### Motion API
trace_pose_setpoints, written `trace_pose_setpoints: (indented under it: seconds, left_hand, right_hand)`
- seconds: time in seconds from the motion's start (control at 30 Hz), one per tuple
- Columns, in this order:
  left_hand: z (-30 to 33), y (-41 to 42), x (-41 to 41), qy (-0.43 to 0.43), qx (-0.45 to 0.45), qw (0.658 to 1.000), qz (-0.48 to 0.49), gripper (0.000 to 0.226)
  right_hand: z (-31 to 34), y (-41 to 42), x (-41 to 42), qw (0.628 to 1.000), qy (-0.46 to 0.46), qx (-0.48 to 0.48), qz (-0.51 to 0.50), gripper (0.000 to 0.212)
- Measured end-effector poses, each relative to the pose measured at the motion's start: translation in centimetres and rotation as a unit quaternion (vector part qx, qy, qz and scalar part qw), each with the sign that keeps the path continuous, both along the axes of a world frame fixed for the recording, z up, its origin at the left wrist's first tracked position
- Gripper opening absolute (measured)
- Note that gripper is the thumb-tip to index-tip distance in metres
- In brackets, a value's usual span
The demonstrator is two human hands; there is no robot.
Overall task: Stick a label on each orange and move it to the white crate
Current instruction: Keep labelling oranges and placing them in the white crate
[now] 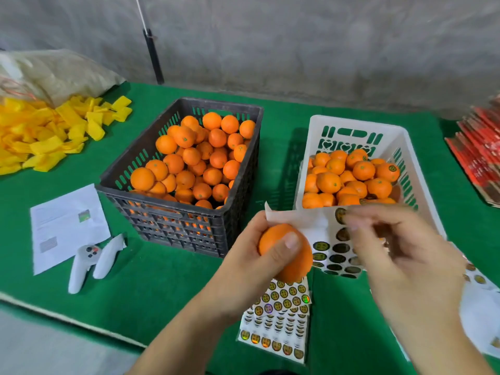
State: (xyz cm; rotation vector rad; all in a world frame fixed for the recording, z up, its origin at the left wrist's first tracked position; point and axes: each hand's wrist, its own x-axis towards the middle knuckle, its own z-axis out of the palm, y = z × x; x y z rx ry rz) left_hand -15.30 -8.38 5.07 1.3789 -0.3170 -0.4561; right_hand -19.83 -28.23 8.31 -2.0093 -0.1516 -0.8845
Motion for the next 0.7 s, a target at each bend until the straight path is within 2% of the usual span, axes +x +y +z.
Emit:
trace_pose_setpoints:
  seconds: [0.1, 0.2, 0.27, 0.3, 0.37, 0.4, 0.5, 0.53, 0.63, 0.7]
  left_hand:
    - [-0.2, -0.7, -0.1, 0.066, -0.048, 0.997, 0.014, 0.065]
    - [-0.3, -0.9, 0.0, 0.096, -0.054, 0.993, 0.046, 0.066]
    - [-0.1, -1.0, 0.1, 0.151, -0.063, 0.985, 0.058, 0.075]
    - [0.0, -0.9, 0.0, 0.181, -0.067, 0.979, 0.064, 0.081]
    - [0.0, -0.8, 0.1, 0.203, -0.075, 0.974, 0.060, 0.076]
    - [-0.1, -0.6, -0.1, 0.210, -0.091, 0.972, 0.050, 0.070]
    - [0.4, -0.8, 0.5, 0.242, -0.123, 0.962, 0.030, 0.050]
    - [0.2, -0.7, 0.9, 0.247, -0.105, 0.963, 0.032, 0.043]
    - [-0.5, 0.1, 1.4, 0.277, -0.125, 0.953, -0.001, 0.039]
    - [-0.8, 0.6, 1.7, 0.287, -0.120, 0.950, 0.015, 0.038]
  right_hand:
    - [-0.7, 2.9, 0.1, 0.994, 0.023, -0.095, 0.039, 0.012]
    - [-1.5, 3.4, 0.0, 0.989, 0.093, -0.097, 0.068, 0.020]
    - [-1.8, 2.9, -0.5, 0.979, 0.101, -0.157, 0.088, 0.034]
    - [-2.0, 2.8, -0.8, 0.967, 0.110, -0.210, 0.092, 0.048]
    - [-2.9, 3.1, -1.3, 0.941, 0.136, -0.299, 0.077, 0.072]
    - [-3.4, 3.4, -1.4, 0.937, 0.139, -0.314, 0.060, 0.078]
    - [-4.3, 4.1, -1.1, 0.954, 0.106, -0.280, 0.019, 0.078]
    - [-4.2, 4.1, -0.9, 0.957, 0.091, -0.276, 0.019, 0.075]
    - [-3.8, 3.3, -0.5, 0.955, 0.061, -0.287, 0.040, 0.071]
    - [-3.5, 2.8, -0.2, 0.965, 0.049, -0.255, 0.046, 0.071]
